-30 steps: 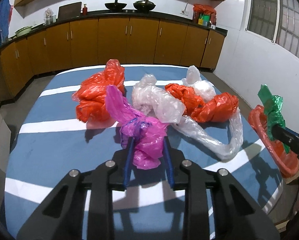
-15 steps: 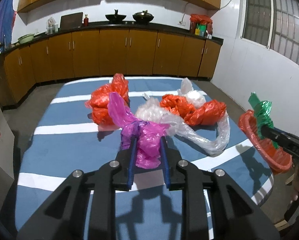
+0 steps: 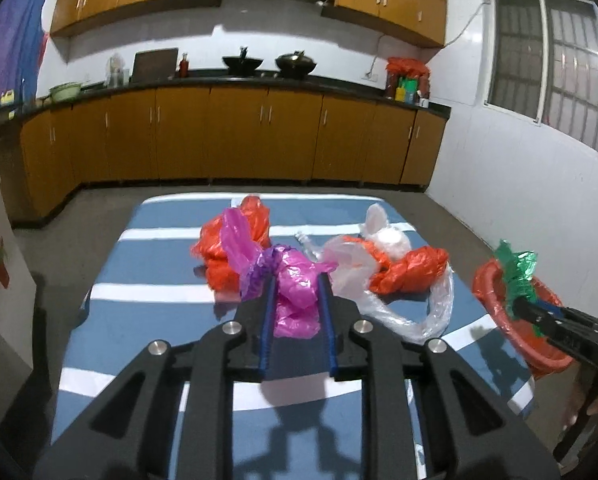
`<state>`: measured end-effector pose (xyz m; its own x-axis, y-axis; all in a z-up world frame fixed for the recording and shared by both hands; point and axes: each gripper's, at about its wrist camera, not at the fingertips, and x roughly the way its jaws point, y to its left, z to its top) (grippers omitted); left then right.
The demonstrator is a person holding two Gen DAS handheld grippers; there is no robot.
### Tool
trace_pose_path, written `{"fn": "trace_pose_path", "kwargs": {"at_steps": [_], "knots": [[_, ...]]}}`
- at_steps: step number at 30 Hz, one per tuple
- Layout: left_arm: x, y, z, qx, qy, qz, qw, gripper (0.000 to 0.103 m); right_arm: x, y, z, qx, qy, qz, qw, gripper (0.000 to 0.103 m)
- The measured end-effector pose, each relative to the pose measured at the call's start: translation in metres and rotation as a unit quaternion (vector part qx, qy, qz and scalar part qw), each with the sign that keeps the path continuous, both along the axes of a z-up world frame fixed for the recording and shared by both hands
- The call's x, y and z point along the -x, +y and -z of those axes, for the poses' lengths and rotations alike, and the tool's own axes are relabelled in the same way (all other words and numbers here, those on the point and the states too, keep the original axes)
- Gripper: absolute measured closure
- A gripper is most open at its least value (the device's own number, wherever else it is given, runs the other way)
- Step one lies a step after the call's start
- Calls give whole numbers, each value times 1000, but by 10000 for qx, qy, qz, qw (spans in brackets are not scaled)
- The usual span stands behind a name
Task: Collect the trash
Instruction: 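Carry both bags to the orange basket and open both tools to drop them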
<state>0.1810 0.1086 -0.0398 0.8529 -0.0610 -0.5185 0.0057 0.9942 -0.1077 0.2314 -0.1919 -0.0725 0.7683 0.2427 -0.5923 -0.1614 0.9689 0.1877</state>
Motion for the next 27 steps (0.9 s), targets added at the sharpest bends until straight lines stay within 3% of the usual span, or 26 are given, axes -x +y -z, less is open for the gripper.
{"fn": "trace_pose_path", "kwargs": {"at_steps": [2, 4, 7, 12, 20, 27], "knots": [[3, 5, 1, 169, 75, 20, 9998, 83, 0, 0, 0, 0, -10, -6, 10000, 69], [3, 0, 6, -241, 95, -56, 9996, 83, 0, 0, 1, -4, 2, 4, 10000, 69], [1, 9, 10, 16, 290, -115, 9995, 83, 0, 0, 0, 10, -31, 14, 10000, 69], [5, 3, -6, 8, 10, -40, 10000, 83, 1, -6, -4, -10, -107, 92, 9999, 69], [0, -52, -34, 100, -368, 743, 9965, 83, 13, -31, -15, 49, -281, 400, 9988, 69], [-7, -119, -43, 197, -539, 1570, 9859, 82, 21, -65, -22, 69, -355, 855, 9957, 69]]}}
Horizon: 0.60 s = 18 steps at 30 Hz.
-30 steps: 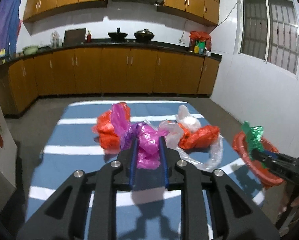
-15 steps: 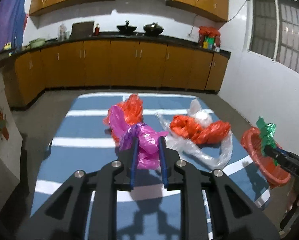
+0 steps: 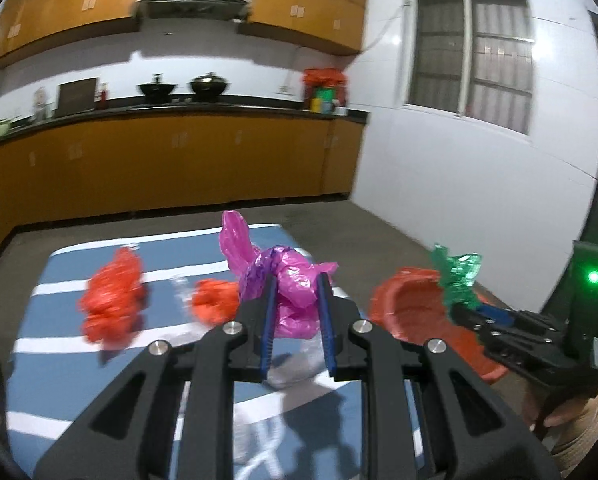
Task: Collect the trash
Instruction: 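Carry both bags to the orange basket and open both tools to drop them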
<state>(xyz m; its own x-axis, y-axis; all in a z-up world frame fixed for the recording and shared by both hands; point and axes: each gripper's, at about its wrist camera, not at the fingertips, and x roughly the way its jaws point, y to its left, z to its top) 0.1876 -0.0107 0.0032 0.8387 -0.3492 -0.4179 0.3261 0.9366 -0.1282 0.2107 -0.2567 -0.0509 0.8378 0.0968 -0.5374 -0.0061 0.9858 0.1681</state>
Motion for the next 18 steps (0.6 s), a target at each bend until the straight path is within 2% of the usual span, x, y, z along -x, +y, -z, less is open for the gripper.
{"fn": "trace_pose_path", "kwargs": {"at_steps": [6, 18], "knots": [[-10, -49, 7, 101, 63, 530, 9985, 83, 5, -33, 0, -57, -5, 393, 9992, 69], [-22, -114, 30, 140, 312, 1179, 9924, 82, 7, -81, 5, -220, -3, 947, 9953, 69]]}}
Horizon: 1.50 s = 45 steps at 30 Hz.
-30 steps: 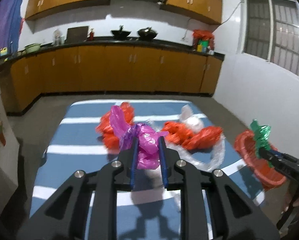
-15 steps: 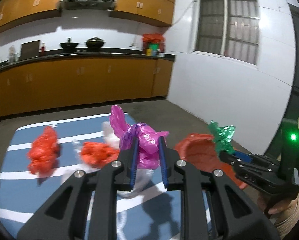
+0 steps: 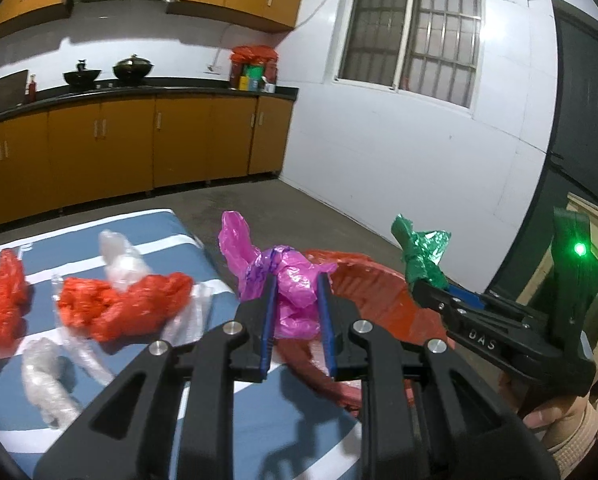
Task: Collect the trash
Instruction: 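Carry both bags to the orange basket and open both tools to drop them, then move both tools back over the remaining bags on the table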
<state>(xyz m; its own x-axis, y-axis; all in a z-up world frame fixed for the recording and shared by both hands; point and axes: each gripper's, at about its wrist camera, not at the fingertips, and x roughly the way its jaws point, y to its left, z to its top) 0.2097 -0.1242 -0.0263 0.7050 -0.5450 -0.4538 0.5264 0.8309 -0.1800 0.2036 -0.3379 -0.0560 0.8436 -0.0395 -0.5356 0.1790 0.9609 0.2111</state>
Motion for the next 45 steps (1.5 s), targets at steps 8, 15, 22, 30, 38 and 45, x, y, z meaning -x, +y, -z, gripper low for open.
{"fn": "trace_pose_path", "kwargs": {"at_steps": [8, 15, 22, 30, 38, 45], "knots": [[-17, -36, 19, 4, 183, 325, 9993, 82, -9, -29, -1, -183, -48, 237, 9995, 69], [-35, -60, 35, 41, 472, 422, 9980, 76, -18, -48, 0, -394, -68, 358, 9986, 65], [-47, -59, 47, -10, 729, 306, 9969, 61, -13, -57, 6, -432, -65, 500, 9978, 47], [-33, -15, 42, -314, 527, -475, 9970, 39, -4, -40, 11, -102, 50, 444, 9989, 45], [-16, 54, 38, -892, 216, -1504, 9844, 33, -2, -4, 8, 162, -14, 139, 9998, 45], [-15, 138, 47, -1263, 309, -2440, 9610, 32, -9, 38, 7, 292, -77, -320, 9990, 45]]}}
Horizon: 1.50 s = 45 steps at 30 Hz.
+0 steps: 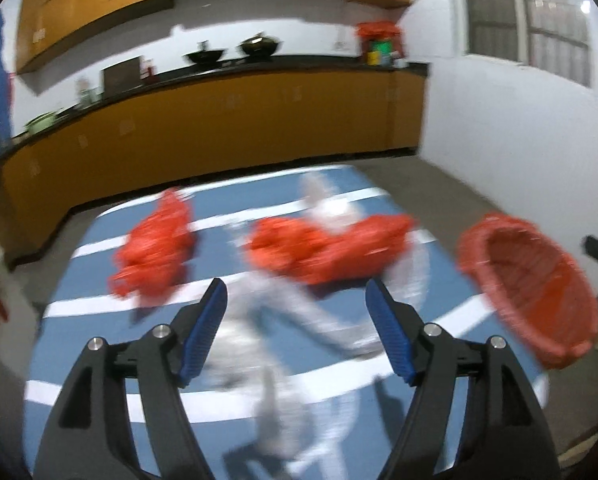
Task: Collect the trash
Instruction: 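Move both tools back over the remaining bags on the table, then grasp clear bubble wrap with the left tool while the right tool grasps clear plastic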
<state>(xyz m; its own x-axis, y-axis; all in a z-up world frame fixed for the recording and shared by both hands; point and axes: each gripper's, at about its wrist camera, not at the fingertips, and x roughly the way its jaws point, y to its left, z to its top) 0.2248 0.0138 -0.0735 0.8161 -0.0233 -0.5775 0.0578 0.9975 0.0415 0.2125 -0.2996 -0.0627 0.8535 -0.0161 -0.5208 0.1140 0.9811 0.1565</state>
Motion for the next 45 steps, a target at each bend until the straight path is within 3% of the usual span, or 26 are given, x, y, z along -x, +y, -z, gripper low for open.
{"fn": "trace_pose_path", "kwargs": {"at_steps": [6, 18, 24, 30, 34, 45], "knots": [[-19, 59, 17, 298, 464, -585, 9968, 32, -10, 36, 3, 25, 52, -392, 9992, 45], [-40, 61, 51, 562, 1145, -513, 9905, 34, -18, 83, 4, 334, 94, -864, 9957, 45], [-40, 59, 57, 823, 1306, -319, 9875, 50, -21, 98, 6, 353, 123, -1008, 9942, 45], [-36, 52, 59, 950, 1319, -171, 9866, 65, -23, 115, 6, 381, 143, -1207, 9918, 45], [-32, 47, 56, 832, 1173, -148, 9895, 75, -25, 128, 7, 373, 169, -1348, 9900, 45], [-7, 108, 16, 743, 470, -818, 9928, 76, -42, 174, 20, 234, 373, -1941, 9800, 51]]}}
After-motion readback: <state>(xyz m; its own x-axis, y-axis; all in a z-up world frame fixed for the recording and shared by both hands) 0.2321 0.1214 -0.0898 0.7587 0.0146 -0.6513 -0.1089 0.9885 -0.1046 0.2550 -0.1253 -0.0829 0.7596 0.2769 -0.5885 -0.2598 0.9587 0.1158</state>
